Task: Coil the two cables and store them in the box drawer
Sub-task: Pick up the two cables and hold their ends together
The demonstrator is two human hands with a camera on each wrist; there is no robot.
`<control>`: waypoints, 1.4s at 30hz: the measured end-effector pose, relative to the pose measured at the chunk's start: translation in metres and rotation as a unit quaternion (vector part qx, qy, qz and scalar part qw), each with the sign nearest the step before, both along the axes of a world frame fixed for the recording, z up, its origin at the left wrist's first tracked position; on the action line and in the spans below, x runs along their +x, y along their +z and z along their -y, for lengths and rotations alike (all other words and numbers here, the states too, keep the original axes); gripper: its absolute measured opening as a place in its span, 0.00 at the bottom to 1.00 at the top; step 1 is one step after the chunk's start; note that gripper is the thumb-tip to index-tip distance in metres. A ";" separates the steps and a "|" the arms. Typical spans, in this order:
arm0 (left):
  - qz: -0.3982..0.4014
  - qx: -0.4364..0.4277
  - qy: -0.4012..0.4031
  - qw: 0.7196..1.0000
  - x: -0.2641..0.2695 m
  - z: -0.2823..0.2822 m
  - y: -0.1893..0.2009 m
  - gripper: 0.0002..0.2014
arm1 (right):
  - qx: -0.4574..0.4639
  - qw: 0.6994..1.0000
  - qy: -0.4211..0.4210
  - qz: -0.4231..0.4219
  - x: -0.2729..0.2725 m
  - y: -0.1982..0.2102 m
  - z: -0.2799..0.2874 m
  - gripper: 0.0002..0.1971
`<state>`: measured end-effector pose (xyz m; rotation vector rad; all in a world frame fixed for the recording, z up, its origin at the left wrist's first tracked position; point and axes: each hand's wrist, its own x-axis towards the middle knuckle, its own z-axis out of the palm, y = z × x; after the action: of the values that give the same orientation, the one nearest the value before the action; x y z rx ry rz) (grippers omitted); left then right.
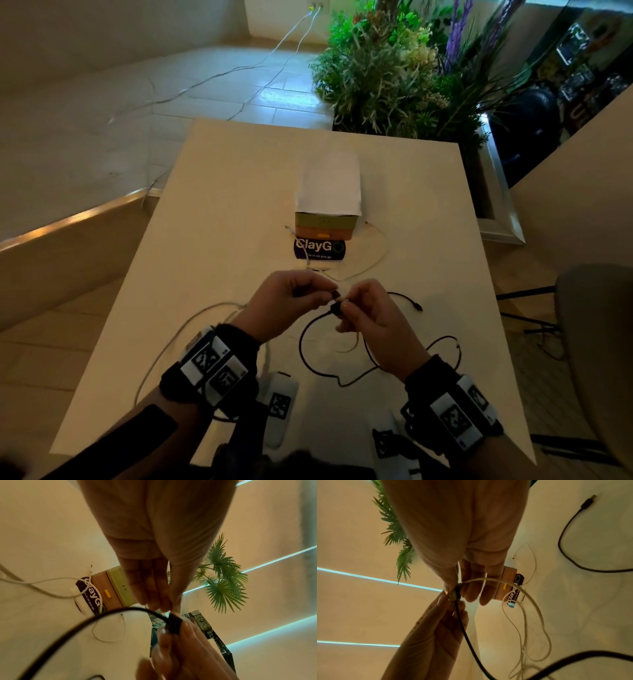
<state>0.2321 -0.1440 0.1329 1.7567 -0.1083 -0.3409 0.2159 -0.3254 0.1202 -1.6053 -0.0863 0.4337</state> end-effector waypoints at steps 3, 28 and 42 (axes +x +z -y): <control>-0.032 0.033 0.044 0.998 0.032 -0.014 -0.019 0.04 | -0.012 1.000 -0.022 -0.005 0.005 -0.005 0.002 0.09; -0.162 0.322 0.187 0.914 0.169 -0.019 -0.141 0.06 | -0.025 0.996 -0.070 -0.041 0.034 -0.016 0.023 0.05; -0.078 -0.128 0.205 0.967 0.085 -0.016 -0.065 0.08 | -0.064 0.996 -0.064 0.021 0.019 0.013 0.027 0.09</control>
<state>0.3169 -0.1275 0.0684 1.4460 0.3106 -0.1518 0.2349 -0.3527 0.1327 -1.7346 0.0128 0.3106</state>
